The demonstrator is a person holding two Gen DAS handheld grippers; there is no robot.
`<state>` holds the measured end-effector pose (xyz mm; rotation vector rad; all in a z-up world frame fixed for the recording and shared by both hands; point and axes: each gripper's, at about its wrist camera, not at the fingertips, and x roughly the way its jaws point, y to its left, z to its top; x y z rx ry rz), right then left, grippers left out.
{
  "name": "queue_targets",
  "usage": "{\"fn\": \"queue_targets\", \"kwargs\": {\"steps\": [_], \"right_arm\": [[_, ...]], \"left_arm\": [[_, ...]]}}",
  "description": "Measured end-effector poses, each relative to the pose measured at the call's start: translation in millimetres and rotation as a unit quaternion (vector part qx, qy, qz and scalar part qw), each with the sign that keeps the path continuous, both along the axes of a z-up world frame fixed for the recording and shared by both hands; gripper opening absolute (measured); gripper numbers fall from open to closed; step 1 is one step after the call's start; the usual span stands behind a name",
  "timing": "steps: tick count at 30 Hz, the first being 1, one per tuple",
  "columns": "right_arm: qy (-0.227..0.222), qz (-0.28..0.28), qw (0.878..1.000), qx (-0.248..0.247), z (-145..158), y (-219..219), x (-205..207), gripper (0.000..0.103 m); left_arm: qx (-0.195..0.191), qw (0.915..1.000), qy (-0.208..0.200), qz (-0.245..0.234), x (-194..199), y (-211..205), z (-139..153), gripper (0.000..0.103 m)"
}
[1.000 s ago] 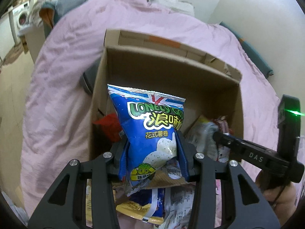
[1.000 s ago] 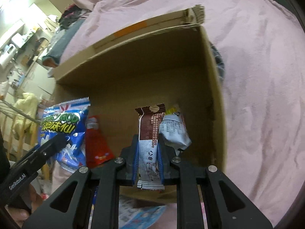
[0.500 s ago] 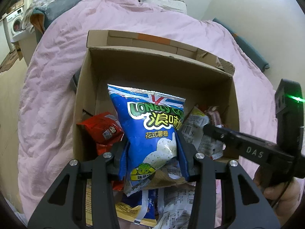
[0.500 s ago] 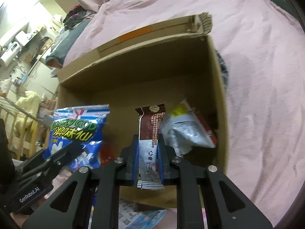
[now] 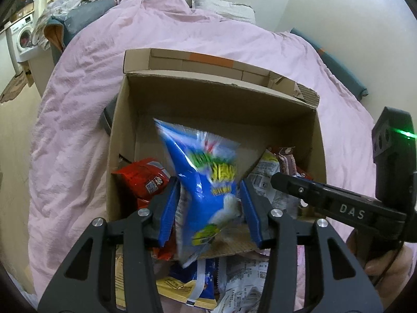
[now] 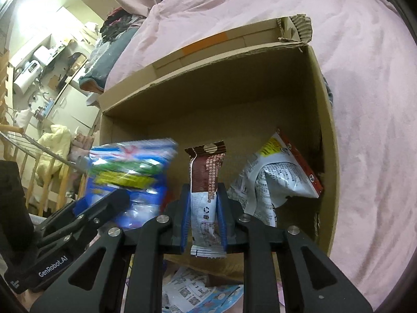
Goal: Organize snacks
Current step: 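Carry the blue bag and chocolate bar into the box with both tools, then open both tools to release the blue bag and chocolate bar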
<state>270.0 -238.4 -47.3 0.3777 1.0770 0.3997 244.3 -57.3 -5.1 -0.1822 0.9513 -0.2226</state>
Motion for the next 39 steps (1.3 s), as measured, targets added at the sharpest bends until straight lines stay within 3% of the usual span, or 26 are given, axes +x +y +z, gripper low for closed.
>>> {"fn": "queue_targets", "kwargs": {"steps": [1,3,4,28,31,33,39], "right_arm": [[0.002,-0.003,1.000,0.002,0,-1,0,0.033],[-0.004,-0.008,1.000,0.007,1,-4,-1,0.070],[-0.010,-0.014,1.000,0.007,3,-6,-2,0.073],[-0.004,-0.029,0.999,0.017,8,-14,-4,0.073],[-0.013,-0.028,0.999,0.016,14,-15,-11,0.082],[-0.016,-0.029,0.999,0.017,17,-15,-16,0.087],[-0.014,-0.023,1.000,0.013,21,-13,-32,0.091]], "left_arm": [[-0.001,1.0000,0.003,-0.002,0,0,0,0.053],[-0.002,1.0000,0.005,0.002,1,1,0,0.074],[-0.004,1.0000,0.003,0.008,0,3,1,0.076],[-0.004,0.9997,-0.002,0.023,-6,14,6,0.077],[0.008,0.9993,-0.018,0.030,-13,17,14,0.079],[0.011,0.9991,-0.023,0.035,-16,18,18,0.089],[0.024,0.9984,-0.025,0.045,-29,28,26,0.090]]}}
